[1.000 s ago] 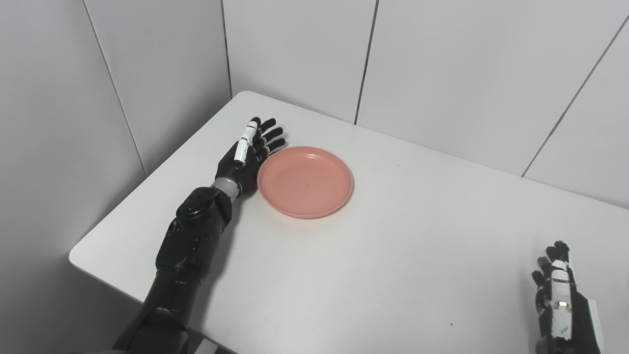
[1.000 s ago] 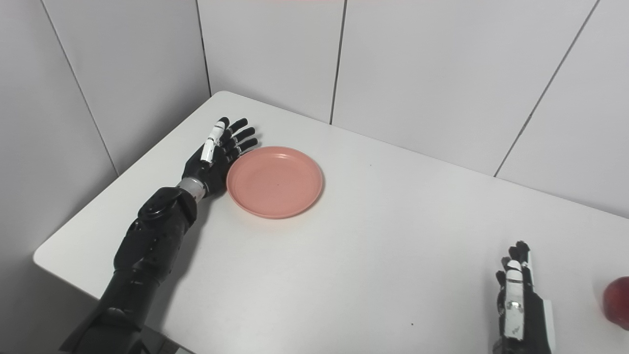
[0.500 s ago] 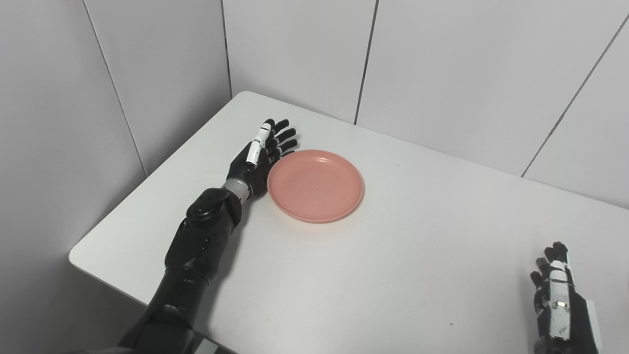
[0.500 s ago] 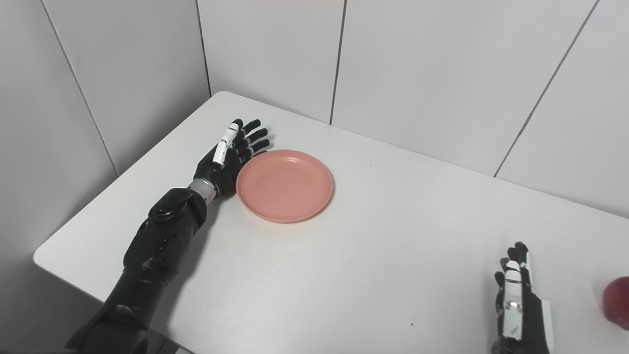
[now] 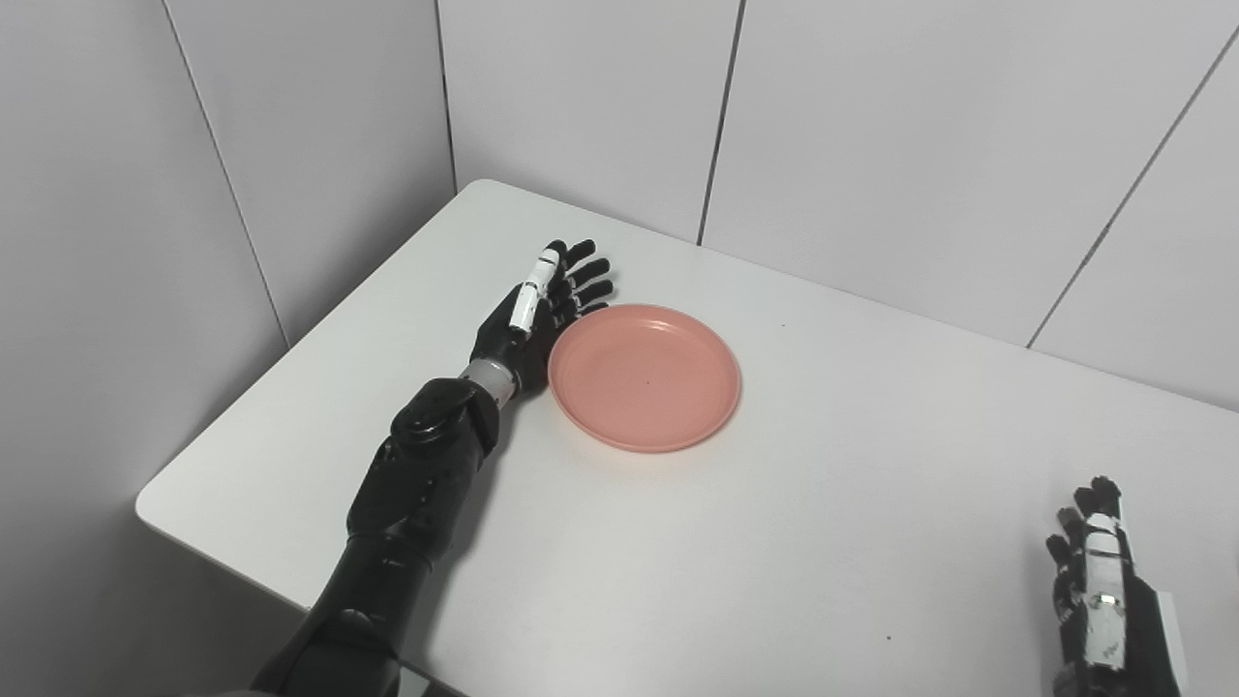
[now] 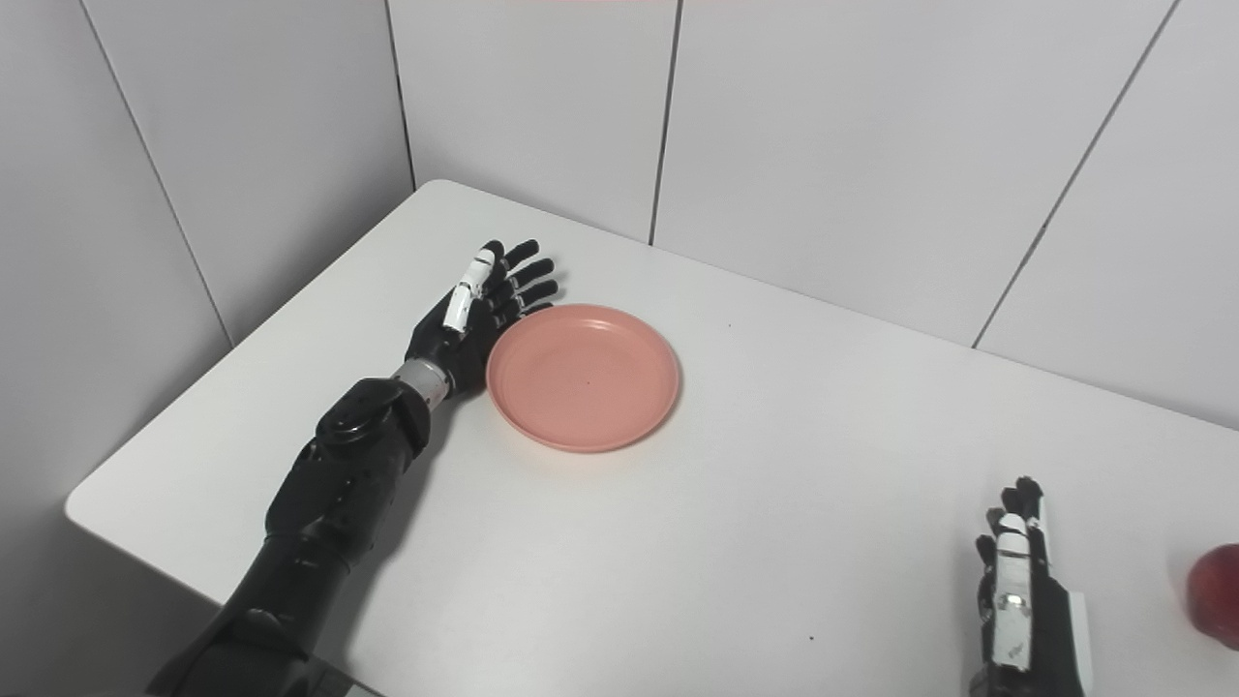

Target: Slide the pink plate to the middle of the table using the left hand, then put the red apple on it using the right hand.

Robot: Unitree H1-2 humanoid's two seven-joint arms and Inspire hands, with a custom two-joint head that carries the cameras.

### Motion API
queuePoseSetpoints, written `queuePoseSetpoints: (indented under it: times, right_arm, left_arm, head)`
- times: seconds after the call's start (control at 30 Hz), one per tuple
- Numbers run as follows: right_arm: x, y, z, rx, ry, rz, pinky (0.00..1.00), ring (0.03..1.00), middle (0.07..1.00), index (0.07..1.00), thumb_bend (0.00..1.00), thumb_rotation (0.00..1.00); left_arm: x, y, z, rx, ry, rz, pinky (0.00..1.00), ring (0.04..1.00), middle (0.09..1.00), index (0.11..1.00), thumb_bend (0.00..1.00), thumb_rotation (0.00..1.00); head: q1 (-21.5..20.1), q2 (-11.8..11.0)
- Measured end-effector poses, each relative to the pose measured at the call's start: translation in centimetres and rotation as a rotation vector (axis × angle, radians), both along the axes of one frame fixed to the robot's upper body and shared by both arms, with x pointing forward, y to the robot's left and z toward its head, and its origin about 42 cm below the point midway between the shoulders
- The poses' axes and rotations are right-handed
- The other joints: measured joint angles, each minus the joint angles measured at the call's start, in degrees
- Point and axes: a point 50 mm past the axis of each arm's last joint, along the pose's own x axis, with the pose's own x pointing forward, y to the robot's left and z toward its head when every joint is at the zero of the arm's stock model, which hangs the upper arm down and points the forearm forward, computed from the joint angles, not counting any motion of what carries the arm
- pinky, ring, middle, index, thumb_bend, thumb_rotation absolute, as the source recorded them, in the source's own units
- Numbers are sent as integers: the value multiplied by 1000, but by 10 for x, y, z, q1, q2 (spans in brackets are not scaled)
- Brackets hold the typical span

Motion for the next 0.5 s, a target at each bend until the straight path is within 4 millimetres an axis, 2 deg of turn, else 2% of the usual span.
queuePoseSetpoints:
  times: [0.27, 0.5]
  right_arm:
    - [0, 0, -1, 3, 0, -1, 1000, 994, 996, 1000, 66, 1000]
    - [0, 0, -1, 7, -2, -2, 1000, 994, 997, 1000, 66, 1000]
  left_arm:
    - [1, -11, -1, -12, -4, -23, 883, 887, 891, 876, 362, 1000]
    - [-1, -28, -1, -31, -12, -48, 874, 884, 889, 871, 358, 1000]
  head:
    - [-3, 2]
    - [-3, 7]
